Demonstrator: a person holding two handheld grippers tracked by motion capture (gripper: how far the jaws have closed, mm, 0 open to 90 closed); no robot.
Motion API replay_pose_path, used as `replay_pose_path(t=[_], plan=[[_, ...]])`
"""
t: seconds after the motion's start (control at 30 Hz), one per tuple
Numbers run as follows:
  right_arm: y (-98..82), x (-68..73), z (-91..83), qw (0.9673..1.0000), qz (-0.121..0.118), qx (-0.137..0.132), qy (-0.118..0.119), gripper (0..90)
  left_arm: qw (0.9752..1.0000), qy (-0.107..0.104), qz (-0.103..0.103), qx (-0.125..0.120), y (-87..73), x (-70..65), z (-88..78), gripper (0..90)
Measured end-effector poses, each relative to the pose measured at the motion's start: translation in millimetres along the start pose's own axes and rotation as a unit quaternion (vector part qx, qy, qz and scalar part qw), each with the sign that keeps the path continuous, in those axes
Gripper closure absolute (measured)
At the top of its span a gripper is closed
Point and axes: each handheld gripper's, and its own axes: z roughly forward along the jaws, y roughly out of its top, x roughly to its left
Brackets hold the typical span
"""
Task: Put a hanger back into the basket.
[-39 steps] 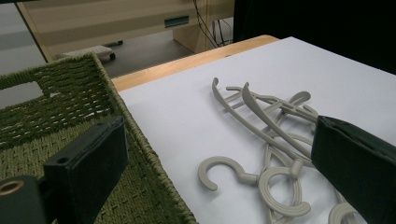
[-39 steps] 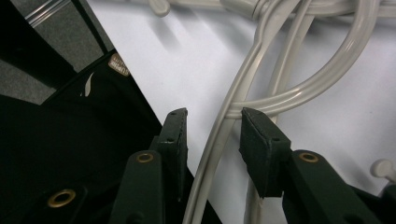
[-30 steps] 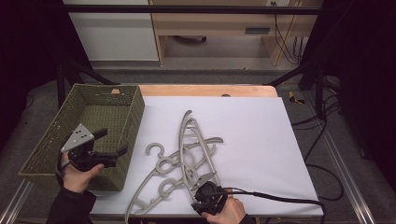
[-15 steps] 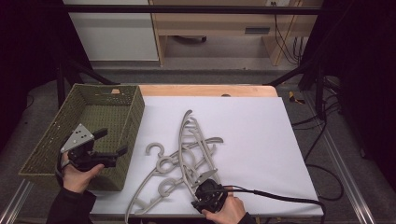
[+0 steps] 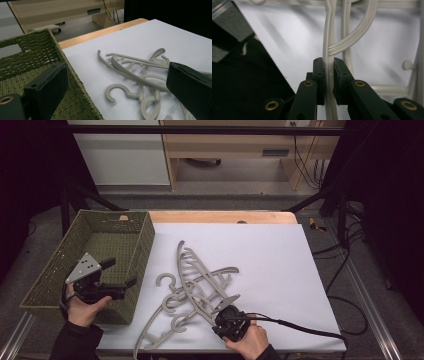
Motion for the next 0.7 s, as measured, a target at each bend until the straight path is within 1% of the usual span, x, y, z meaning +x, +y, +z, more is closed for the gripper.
replay_pose_path(t=[0.03, 0.2, 0.23, 0.27, 0.37, 0.47, 0.5, 0.53, 0.57, 0.6, 0.63, 0.7], plan=[[1.6, -1.6, -4.7, 0.9999, 0.002, -0.007, 0.008, 81.9, 1.0000, 0.000, 0.000, 0.000, 0.0, -0.1, 0.1, 4.0], [6.8, -9.5, -21.0, 0.9997, -0.004, -0.022, 0.006, 82.0, 1.0000, -0.001, 0.002, -0.001, 0.4, -0.8, -0.2, 4.0], [8.1, -12.0, -26.0, 0.9995, -0.004, -0.029, 0.010, 82.1, 1.0000, -0.002, 0.002, -0.001, 0.4, -1.0, -0.2, 4.0], [8.1, -12.0, -26.0, 0.9995, -0.004, -0.029, 0.010, 82.1, 1.0000, -0.002, 0.002, -0.001, 0.4, -1.0, -0.2, 4.1], [13.6, -21.2, -41.8, 0.9984, -0.013, -0.055, 0.011, 82.2, 1.0000, -0.004, 0.005, -0.001, 0.7, -2.6, 0.4, 4.1], [17.1, -28.0, -51.4, 0.9976, -0.018, -0.066, 0.013, 82.3, 0.9999, -0.008, 0.008, -0.002, 1.4, -4.3, 0.6, 4.1], [18.7, -31.8, -56.0, 0.9970, -0.025, -0.072, 0.012, 82.4, 0.9999, -0.008, 0.009, -0.002, 1.7, -4.9, 0.6, 4.2], [19.6, -33.5, -58.7, 0.9969, -0.024, -0.074, 0.012, 82.4, 0.9999, -0.010, 0.012, -0.002, 2.2, -5.5, 0.5, 4.2], [20.9, -37.5, -63.5, 0.9963, -0.032, -0.078, 0.014, 82.5, 0.9999, -0.011, 0.011, -0.003, 2.4, -6.4, 0.5, 4.2], [21.6, -39.7, -66.0, 0.9959, -0.036, -0.082, 0.015, 82.5, 0.9998, -0.014, 0.014, -0.004, 3.2, -7.6, 0.3, 4.2], [22.8, -43.9, -70.9, 0.9948, -0.042, -0.092, 0.015, 82.4, 0.9998, -0.015, 0.016, -0.004, 3.6, -8.3, 0.4, 4.3], [24.5, -48.5, -77.1, 0.9936, -0.051, -0.100, 0.014, 82.5, 0.9996, -0.019, 0.021, -0.004, 4.7, -10.7, 0.6, 4.3]])
